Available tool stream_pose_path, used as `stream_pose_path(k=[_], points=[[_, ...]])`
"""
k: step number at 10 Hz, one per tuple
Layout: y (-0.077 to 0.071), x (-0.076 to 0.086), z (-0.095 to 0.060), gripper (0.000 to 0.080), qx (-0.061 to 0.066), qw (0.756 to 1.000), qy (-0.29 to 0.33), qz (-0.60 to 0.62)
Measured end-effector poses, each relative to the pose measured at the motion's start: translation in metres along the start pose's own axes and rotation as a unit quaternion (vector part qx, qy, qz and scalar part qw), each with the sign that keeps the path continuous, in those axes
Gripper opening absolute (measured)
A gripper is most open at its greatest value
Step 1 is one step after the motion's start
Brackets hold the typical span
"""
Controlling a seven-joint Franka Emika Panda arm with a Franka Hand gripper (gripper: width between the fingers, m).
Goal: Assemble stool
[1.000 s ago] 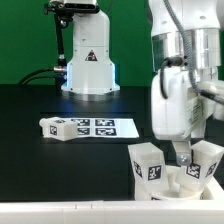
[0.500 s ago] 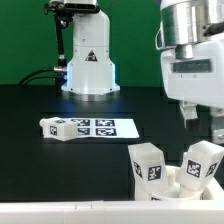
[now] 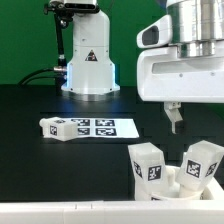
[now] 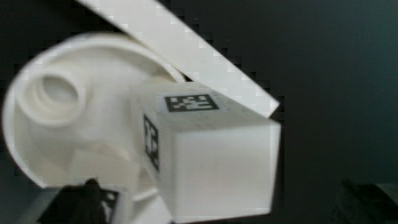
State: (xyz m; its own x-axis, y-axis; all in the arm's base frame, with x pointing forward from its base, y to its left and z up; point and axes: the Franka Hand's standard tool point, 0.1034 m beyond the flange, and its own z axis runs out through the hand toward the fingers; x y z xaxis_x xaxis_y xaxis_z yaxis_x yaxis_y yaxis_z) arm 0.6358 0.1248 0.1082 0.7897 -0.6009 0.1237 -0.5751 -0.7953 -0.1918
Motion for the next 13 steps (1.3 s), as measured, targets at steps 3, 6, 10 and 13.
stream_pose_path(k=[3, 6, 10, 13], points=[[0.003, 0.000, 0.005, 0.0649, 0.003, 0.995, 0.016, -0.096], [0.008, 0.005, 0.009, 0.0649, -0.017, 0.959, -0.025, -0.281], [-0.001, 0.007, 0.007, 0.0649, -0.020, 0.905, -0.037, -0.423], [0.005, 0.005, 0.011, 0.0649, -0.042, 0.877, -0.066, -0.473]])
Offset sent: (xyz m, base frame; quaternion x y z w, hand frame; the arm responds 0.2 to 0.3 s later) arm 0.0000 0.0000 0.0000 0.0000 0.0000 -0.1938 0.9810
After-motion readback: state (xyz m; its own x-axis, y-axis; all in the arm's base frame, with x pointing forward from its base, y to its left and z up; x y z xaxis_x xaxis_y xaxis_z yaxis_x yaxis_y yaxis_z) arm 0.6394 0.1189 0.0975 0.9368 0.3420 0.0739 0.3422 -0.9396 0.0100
